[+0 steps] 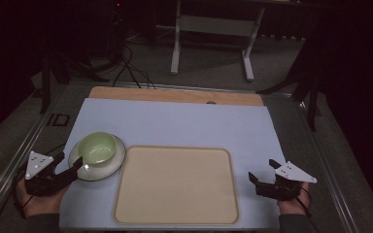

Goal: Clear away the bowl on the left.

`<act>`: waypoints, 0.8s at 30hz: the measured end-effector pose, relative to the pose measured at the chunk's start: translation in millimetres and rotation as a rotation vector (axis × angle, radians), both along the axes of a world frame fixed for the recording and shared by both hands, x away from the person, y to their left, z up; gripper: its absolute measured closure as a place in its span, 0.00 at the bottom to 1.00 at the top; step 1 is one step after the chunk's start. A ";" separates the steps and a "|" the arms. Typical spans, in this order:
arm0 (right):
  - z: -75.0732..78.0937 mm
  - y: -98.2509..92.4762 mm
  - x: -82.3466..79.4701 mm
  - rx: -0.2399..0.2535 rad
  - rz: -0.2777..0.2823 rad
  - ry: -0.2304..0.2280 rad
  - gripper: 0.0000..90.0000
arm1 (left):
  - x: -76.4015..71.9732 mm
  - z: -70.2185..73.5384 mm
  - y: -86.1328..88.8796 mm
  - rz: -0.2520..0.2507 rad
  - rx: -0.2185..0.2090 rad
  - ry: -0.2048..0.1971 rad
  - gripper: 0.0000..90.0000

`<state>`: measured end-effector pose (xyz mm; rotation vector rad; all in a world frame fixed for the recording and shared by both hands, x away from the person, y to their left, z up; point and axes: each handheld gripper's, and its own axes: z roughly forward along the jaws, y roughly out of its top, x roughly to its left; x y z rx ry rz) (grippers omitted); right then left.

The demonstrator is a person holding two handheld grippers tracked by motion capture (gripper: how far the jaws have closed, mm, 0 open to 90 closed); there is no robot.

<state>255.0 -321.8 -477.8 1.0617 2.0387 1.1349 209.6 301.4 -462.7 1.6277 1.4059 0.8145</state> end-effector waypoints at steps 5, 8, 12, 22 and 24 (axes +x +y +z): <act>1.2 -1.6 -1.1 0.009 0.002 -0.012 0.12 | -0.6 0.0 -2.4 -0.003 0.003 0.000 0.41; 1.4 -0.4 -1.0 0.002 0.005 -0.018 0.12 | 1.6 -0.9 -3.5 -0.009 0.005 0.011 0.41; 1.5 -0.6 -1.2 0.003 0.005 -0.024 0.12 | 4.0 -0.7 -2.6 -0.008 -0.007 0.013 0.41; 2.0 -0.4 -1.7 0.001 0.004 -0.037 0.12 | 16.0 -1.2 0.1 0.023 -0.044 0.022 0.40; 2.0 -0.6 -1.7 0.001 0.004 -0.039 0.12 | 18.1 -1.2 0.5 0.032 -0.043 0.023 0.40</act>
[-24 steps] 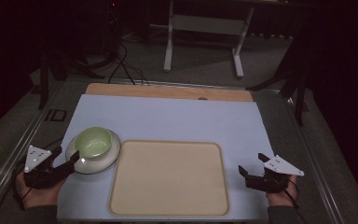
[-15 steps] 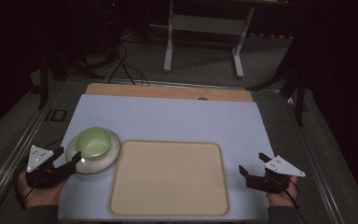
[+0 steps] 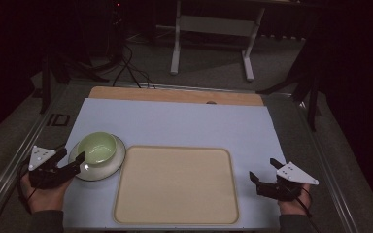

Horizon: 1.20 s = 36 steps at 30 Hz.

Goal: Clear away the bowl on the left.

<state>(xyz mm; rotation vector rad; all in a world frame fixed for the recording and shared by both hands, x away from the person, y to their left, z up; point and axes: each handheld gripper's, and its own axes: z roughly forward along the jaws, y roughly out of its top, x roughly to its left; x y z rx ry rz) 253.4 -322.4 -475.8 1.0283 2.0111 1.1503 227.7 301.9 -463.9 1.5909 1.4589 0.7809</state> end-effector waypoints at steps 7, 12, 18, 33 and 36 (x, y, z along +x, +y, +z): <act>0.0 0.5 -0.3 -0.001 -0.001 -0.002 0.12 | 1.6 0.3 5.3 0.027 -0.007 0.007 0.38; 0.2 0.3 -0.3 -0.001 -0.001 -0.003 0.12 | 5.3 0.1 5.2 0.031 -0.003 0.011 0.40; 0.1 0.5 -0.2 -0.002 0.000 -0.003 0.12 | 14.3 -2.1 2.3 0.038 0.007 0.035 0.38; 0.5 0.7 -0.3 -0.003 0.001 -0.008 0.12 | 27.3 -7.9 4.9 0.065 0.004 0.072 0.38; 0.6 0.7 -0.3 -0.002 0.002 -0.009 0.12 | 29.3 -9.1 5.0 0.068 0.002 0.081 0.38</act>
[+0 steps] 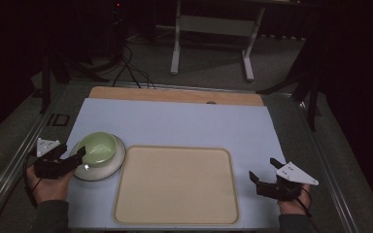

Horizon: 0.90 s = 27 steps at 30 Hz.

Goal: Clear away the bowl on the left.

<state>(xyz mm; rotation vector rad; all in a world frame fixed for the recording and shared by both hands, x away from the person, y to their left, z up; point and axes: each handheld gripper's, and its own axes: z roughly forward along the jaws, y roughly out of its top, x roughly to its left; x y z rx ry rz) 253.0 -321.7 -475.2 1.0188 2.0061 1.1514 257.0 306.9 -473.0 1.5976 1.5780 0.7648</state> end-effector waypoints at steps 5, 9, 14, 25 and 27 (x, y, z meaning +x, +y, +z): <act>0.1 0.1 0.0 -0.001 0.002 -0.002 0.12 | 4.6 -3.2 0.4 0.006 0.001 0.017 0.40; 0.1 0.1 0.0 0.000 0.002 -0.002 0.12 | 8.3 -5.4 1.3 0.009 -0.001 0.025 0.40; 0.2 0.4 -0.1 0.000 0.006 -0.006 0.12 | 14.1 -9.1 4.1 0.017 -0.004 0.040 0.41; 0.5 0.5 -0.2 0.001 0.007 -0.010 0.12 | 26.4 -18.2 8.5 0.042 -0.029 0.115 0.50; 0.6 0.5 -0.4 0.002 0.007 -0.010 0.12 | 27.6 -19.3 8.4 0.040 -0.030 0.126 0.52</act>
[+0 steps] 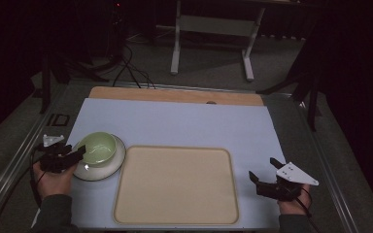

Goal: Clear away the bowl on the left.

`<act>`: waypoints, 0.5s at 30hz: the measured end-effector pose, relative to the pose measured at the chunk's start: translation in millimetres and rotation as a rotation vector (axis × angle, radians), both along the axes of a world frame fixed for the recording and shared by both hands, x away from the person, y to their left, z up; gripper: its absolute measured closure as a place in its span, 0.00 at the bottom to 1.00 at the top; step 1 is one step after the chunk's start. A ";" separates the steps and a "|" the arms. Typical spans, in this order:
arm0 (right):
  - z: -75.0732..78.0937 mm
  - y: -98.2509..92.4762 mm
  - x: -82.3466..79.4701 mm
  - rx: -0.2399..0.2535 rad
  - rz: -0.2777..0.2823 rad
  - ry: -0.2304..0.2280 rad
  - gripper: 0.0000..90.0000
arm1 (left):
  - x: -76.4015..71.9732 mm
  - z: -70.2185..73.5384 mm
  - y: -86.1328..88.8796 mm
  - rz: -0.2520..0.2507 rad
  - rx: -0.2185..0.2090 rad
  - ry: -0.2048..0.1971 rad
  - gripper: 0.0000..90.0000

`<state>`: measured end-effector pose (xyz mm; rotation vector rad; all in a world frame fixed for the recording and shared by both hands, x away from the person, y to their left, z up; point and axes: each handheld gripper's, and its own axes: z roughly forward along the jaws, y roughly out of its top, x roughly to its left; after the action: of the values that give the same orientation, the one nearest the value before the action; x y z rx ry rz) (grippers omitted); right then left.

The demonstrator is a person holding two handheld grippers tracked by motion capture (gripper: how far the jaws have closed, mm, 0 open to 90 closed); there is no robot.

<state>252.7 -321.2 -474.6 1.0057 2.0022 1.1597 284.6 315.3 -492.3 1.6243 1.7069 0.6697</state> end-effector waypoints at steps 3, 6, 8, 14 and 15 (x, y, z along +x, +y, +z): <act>0.2 -0.1 -0.2 0.000 0.001 0.000 0.12 | 2.6 -1.4 0.3 -0.004 -0.007 0.017 0.55; 0.4 0.0 -0.3 -0.001 0.002 -0.002 0.12 | 5.2 -3.3 1.9 -0.001 -0.018 0.034 0.60; 0.6 0.1 -0.4 0.000 0.003 -0.003 0.12 | 7.0 -4.7 2.6 -0.001 -0.026 0.042 0.62; 1.3 0.2 -1.0 0.004 0.006 -0.016 0.12 | 10.1 -5.9 2.4 -0.012 -0.040 0.061 0.67; 1.6 0.2 -1.3 0.001 0.007 -0.017 0.12 | 10.7 -6.4 2.1 -0.011 -0.044 0.064 0.68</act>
<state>251.4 -321.1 -473.1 0.9866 1.9932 1.1698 295.3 317.4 -498.7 1.6395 1.7449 0.5767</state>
